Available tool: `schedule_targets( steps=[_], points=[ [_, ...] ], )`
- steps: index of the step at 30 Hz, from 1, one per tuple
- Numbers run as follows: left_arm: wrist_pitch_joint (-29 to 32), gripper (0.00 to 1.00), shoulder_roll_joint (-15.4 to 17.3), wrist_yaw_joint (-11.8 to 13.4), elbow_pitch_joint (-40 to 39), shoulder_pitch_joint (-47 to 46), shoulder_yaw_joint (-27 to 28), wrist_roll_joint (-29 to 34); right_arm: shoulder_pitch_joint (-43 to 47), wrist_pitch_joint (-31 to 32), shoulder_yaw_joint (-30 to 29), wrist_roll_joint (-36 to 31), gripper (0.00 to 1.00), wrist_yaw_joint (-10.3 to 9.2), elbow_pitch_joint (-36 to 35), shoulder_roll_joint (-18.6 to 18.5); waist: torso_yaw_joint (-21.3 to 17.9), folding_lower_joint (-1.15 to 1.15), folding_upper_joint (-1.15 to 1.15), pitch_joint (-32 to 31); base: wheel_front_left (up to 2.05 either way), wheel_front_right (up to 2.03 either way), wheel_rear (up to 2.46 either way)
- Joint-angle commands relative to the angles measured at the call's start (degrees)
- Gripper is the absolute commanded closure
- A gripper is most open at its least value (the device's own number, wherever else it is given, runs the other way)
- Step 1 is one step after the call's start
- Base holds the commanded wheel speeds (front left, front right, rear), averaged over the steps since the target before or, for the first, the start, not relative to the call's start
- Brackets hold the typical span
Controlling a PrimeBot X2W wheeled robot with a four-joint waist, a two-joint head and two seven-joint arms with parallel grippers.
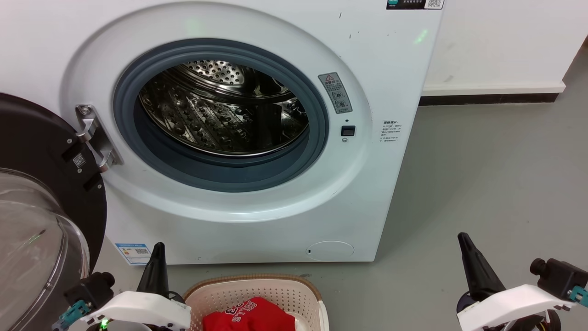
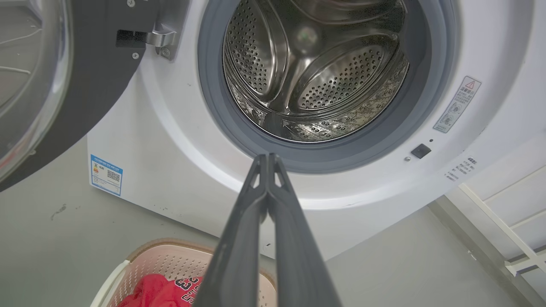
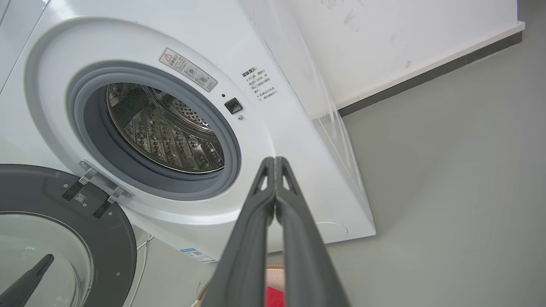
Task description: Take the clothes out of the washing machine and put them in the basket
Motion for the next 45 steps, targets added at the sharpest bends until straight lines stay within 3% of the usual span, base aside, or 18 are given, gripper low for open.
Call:
schedule_targets(
  steps=[1,45],
  points=[
    [0.5,1.00,0.2,-0.4,-0.9,-1.7,0.5,-2.2,-1.8,0.2,-0.3,2.6,1.00,0.00,-0.3,-0.5,0.0,0.00,0.00,0.0,0.00,0.00,0.00],
    [8.3,1.00,-1.2,-2.5,-0.6,-3.8,3.3,-33.5,-5.7,3.3,-3.0,35.5,1.00,0.00,4.4,-1.0,0.8,0.00,0.00,0.7,0.00,0.00,0.00]
  ],
)
